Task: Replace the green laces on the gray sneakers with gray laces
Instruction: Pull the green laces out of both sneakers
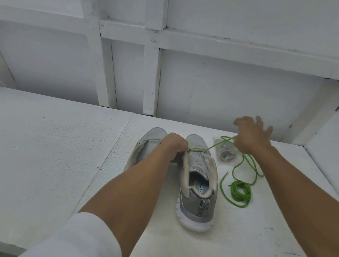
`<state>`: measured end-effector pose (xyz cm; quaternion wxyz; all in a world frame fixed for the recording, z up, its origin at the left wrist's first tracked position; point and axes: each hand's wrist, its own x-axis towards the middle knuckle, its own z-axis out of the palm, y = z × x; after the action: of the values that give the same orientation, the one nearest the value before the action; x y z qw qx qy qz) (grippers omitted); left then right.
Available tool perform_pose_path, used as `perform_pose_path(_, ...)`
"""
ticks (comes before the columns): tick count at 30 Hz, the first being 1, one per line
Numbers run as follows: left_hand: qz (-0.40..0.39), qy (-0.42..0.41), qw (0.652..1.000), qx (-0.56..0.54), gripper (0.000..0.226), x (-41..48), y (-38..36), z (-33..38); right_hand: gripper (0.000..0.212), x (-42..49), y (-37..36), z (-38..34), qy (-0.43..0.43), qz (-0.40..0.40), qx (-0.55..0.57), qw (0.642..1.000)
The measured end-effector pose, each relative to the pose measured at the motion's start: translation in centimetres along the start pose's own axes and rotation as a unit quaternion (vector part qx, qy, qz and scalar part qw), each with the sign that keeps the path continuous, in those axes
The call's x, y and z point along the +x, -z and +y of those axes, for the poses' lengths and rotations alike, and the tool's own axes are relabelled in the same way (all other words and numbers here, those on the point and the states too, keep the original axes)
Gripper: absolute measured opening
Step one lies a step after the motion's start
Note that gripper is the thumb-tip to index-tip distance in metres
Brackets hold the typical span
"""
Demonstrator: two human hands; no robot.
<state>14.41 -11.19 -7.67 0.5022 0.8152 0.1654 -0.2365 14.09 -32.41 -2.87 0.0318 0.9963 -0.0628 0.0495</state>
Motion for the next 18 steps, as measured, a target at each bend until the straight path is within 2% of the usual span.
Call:
perform_pose_path(2, 0.003, -0.003, 1.000, 0.001, 0.022, 0.1, 0.1, 0.0, 0.058, -0.5, -1.1, -2.1, 0.086, -0.063, 0.019, 0.994)
perform_pose_path(4, 0.003, -0.004, 1.000, 0.003, 0.022, 0.0, 0.1, 0.0, 0.036, -1.1, -2.3, -3.7, 0.140, -0.095, 0.026, 0.985)
perform_pose_path(6, 0.003, -0.005, 1.000, 0.001, 0.022, -0.1, 0.1, 0.0, 0.011, -1.4, -2.9, -4.4, 0.143, -0.100, 0.040, 0.984)
perform_pose_path(7, 0.004, -0.007, 1.000, 0.000, 0.021, -0.1, 0.1, 0.0, 0.006, -1.5, -2.8, -4.4, 0.138, -0.097, 0.047, 0.985)
perform_pose_path(10, 0.007, -0.011, 1.000, -0.005, 0.020, -0.1, 0.1, 0.0, 0.009, -0.9, -1.5, -3.3, 0.097, -0.050, 0.011, 0.994)
perform_pose_path(14, 0.017, -0.016, 1.000, -0.010, 0.019, -0.1, 0.0, 0.0, 0.024, 0.0, 0.6, 0.2, -0.010, 0.044, -0.062, 0.997)
perform_pose_path(16, 0.019, -0.018, 1.000, -0.010, 0.019, -0.1, 0.1, -0.1, 0.030, 0.2, 0.6, 0.8, -0.042, 0.029, -0.075, 0.996)
perform_pose_path(18, 0.023, -0.017, 1.000, -0.007, 0.019, 0.0, 0.0, 0.0, 0.044, 0.1, 0.2, -0.3, -0.012, -0.009, -0.044, 0.999)
